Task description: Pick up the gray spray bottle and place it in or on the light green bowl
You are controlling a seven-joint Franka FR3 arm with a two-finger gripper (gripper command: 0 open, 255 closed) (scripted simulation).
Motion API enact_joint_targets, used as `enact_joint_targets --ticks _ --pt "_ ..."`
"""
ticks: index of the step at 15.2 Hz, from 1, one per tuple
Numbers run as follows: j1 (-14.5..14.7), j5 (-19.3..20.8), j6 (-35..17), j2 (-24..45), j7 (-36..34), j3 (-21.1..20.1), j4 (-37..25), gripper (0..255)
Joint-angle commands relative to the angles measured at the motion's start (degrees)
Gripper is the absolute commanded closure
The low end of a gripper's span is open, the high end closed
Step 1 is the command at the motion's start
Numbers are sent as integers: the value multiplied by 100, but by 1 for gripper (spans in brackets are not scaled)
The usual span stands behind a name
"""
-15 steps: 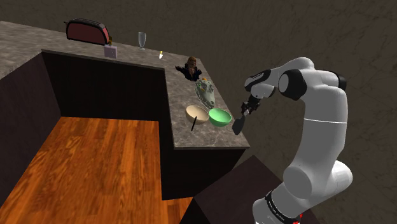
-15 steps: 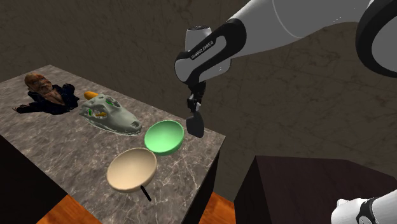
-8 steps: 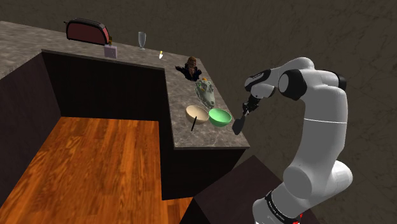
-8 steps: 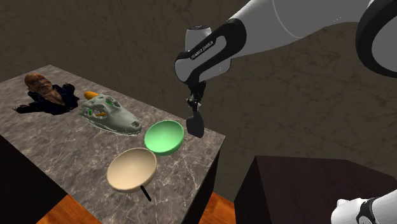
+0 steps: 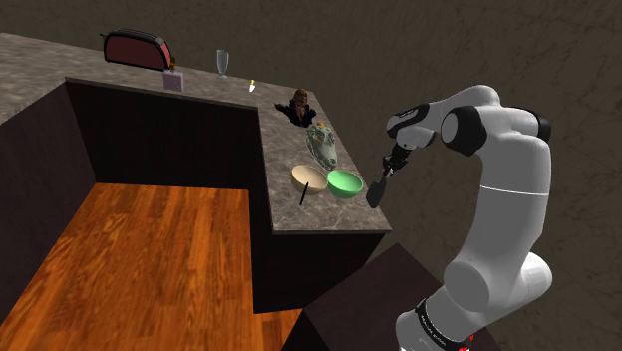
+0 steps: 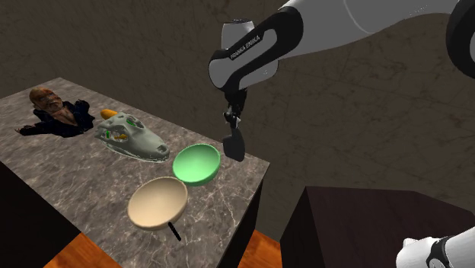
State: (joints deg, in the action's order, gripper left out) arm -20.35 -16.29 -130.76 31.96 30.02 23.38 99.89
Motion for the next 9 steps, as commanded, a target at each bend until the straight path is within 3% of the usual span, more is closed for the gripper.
enact_joint_targets --ticks 1,9 --pt "17 41 108 -71 -29 27 -40 255" --pt "87 217 565 -398 -140 137 -193 255"
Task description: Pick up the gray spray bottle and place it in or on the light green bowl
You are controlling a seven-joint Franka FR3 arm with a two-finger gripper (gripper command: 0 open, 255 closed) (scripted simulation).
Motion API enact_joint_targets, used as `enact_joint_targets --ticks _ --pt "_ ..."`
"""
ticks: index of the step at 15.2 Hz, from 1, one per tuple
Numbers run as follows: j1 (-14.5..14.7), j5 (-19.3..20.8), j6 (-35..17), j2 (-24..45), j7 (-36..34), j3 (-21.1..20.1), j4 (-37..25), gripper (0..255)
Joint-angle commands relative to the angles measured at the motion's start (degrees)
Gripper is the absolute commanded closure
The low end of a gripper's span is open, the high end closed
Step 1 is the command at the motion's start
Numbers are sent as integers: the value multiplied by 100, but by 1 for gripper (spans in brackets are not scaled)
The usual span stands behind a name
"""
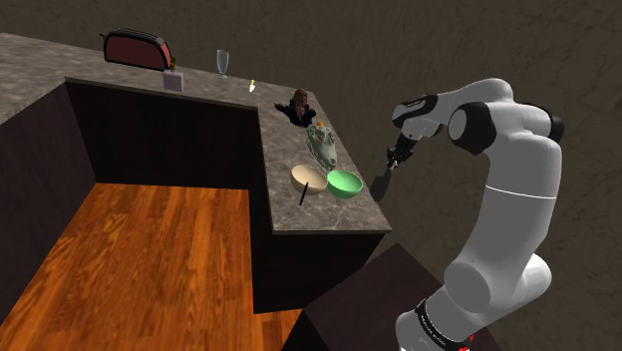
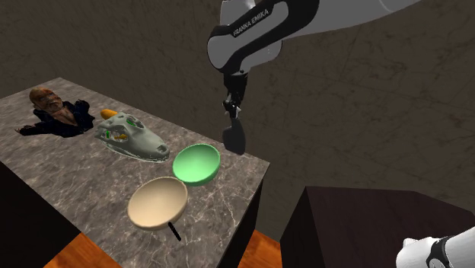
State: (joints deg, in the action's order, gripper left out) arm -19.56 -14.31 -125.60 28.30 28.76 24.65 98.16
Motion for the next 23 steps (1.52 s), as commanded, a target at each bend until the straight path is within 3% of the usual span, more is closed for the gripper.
enact_joint_targets --ticks 1,18,23 --pt "15 39 109 -68 -26 22 -46 255" --pt "76 314 1148 -538 -207 165 -660 255" --pt "247 287 1829 -191 -683 29 -1696 255"
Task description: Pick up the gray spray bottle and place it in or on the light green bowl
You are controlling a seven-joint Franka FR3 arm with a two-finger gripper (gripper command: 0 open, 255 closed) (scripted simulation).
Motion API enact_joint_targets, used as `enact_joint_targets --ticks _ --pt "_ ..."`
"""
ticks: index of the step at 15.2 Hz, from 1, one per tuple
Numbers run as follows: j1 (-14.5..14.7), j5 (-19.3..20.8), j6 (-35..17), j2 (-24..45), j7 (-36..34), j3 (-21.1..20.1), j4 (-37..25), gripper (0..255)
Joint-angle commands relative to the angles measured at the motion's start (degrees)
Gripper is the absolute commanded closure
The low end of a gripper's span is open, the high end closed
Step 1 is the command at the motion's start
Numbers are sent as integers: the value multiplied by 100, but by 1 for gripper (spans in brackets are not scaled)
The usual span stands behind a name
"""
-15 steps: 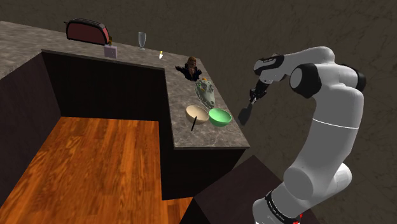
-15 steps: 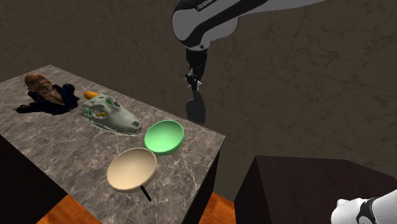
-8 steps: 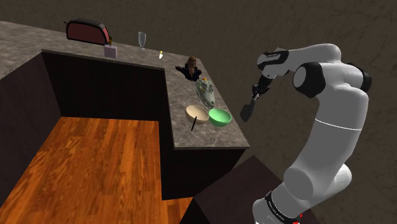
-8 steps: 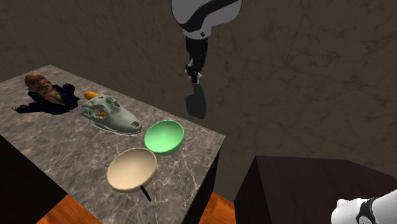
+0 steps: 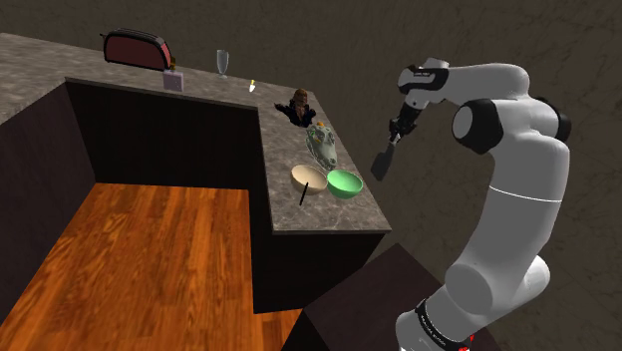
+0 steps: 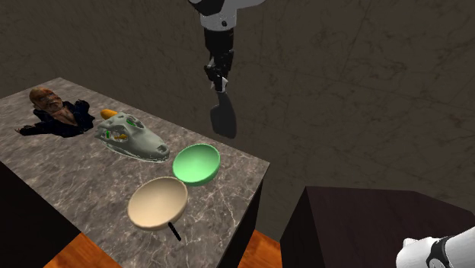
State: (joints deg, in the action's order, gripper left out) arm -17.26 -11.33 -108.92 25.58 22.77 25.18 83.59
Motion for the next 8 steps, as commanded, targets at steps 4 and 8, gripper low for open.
enact_joint_targets --ticks 4,8 --pt "66 -86 819 537 -444 -141 -1360 255" --pt "-37 -232 1710 1301 -823 -286 -3038 255"
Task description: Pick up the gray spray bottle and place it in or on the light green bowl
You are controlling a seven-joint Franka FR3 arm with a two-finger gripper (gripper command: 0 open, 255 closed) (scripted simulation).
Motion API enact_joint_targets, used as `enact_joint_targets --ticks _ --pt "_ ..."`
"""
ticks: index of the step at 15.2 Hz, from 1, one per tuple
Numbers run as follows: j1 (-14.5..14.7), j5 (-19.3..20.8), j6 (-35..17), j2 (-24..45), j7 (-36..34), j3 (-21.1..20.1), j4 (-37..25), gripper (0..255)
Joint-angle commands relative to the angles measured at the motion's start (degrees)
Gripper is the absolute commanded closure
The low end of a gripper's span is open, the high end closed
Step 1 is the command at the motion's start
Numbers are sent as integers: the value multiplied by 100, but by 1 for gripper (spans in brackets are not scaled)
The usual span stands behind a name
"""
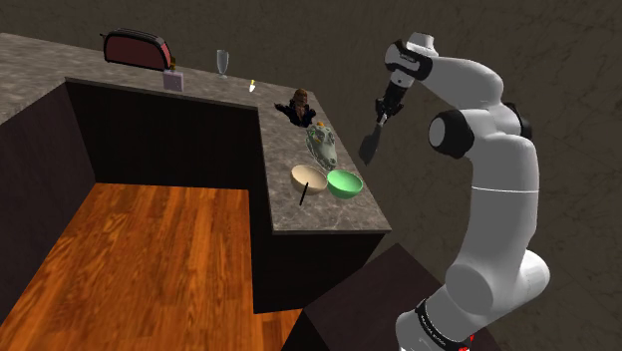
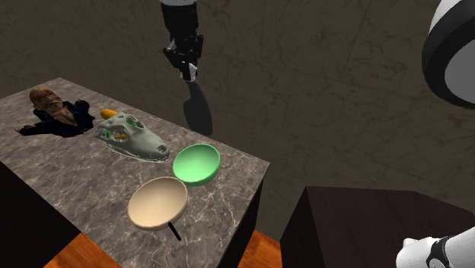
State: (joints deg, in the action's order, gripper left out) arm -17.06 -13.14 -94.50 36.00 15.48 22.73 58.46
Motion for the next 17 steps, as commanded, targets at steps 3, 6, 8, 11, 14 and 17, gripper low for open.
enact_joint_targets --ticks 3,6,8,11,14,17 --pt "-137 -118 581 684 -265 -125 -1285 255" --pt "-25 -88 228 525 -229 -101 -758 255" --pt "32 -75 21 455 -210 -91 -474 255" --pt "99 -65 -261 384 -186 -83 -112 255" --pt "152 -62 -521 343 -164 -81 195 255" --pt "193 -66 -764 327 -144 -83 461 255"
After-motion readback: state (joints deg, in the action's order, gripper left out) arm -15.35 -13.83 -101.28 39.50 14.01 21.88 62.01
